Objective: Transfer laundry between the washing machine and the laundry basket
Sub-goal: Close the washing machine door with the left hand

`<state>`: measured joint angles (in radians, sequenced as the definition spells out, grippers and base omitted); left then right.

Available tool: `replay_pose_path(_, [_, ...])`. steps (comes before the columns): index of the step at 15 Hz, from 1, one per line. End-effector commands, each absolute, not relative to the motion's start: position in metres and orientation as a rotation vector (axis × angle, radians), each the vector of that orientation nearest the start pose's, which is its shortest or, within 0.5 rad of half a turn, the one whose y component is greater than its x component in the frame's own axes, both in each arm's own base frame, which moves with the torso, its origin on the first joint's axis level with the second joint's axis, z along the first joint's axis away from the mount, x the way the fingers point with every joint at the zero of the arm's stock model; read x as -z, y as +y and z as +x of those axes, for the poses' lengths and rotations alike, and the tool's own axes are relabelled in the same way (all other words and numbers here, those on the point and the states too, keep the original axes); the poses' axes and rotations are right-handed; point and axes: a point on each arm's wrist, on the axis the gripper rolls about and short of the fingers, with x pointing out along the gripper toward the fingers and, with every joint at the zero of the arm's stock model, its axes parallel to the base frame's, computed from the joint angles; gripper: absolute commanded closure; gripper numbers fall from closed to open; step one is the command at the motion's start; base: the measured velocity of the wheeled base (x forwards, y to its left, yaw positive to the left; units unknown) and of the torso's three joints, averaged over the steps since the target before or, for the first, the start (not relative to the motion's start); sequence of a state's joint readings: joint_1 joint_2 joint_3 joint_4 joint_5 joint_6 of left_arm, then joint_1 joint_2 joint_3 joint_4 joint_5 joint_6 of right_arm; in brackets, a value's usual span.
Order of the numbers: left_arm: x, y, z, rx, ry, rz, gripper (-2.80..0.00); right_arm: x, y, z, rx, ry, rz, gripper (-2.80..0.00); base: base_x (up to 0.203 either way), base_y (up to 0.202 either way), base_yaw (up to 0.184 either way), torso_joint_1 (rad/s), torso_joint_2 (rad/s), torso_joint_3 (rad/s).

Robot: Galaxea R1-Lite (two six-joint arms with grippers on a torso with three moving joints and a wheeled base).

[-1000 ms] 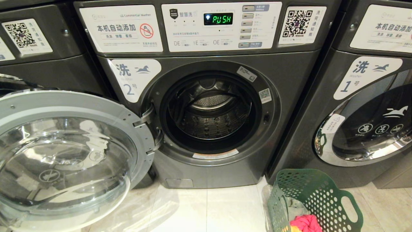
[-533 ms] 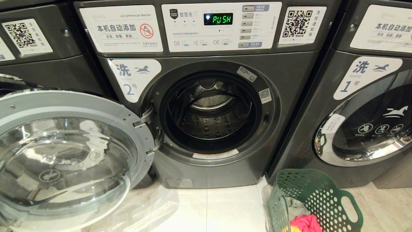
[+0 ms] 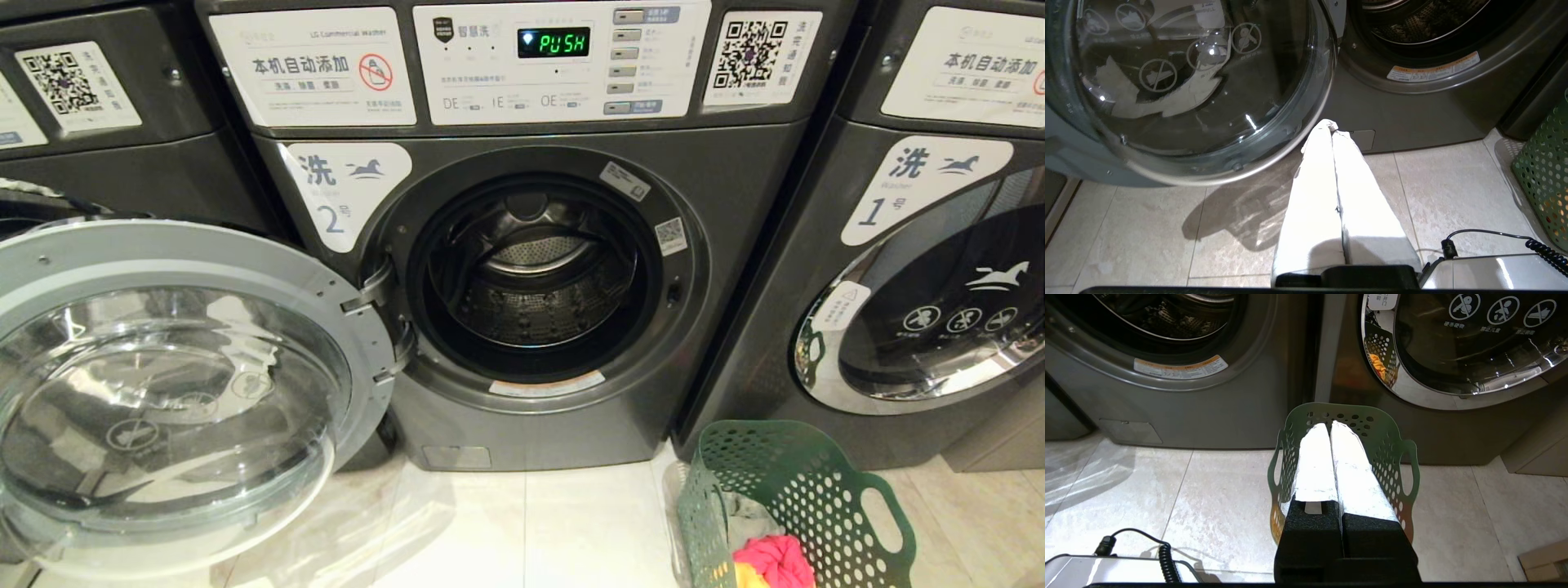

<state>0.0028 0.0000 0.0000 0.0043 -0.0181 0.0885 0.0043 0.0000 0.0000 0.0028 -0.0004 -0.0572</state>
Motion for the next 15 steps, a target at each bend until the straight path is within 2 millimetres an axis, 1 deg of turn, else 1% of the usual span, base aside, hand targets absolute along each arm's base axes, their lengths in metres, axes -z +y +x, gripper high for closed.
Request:
replay_pose_path(1, [-0.0750,-0.0005,-0.0227,0.016,0.005,0.089,0.00,-0.0752,-0.0001,-0.0228,-0.005,0.003,-0.058,0.00,-0.193,0.000,-0.001,0.002,0.00,0.010])
replay_pose_path(5, [-0.0750,-0.0005,-0.0227,0.016,0.005,0.089,0.00,-0.0753,-0.0001,-0.0228,-0.005,0.002,-0.059,0.00,-0.172,0.000,0.001,-0.001,0.00,0.002])
replay_pose_path(15, [-0.0749,-0.0004,-0.0227,0.014,0.007,0.080,0.00,-0.0752,-0.0001,-0.0227,-0.005,0.004,-0.057,0.00,0.000,0.000,0.000,0.000,0.00,0.000])
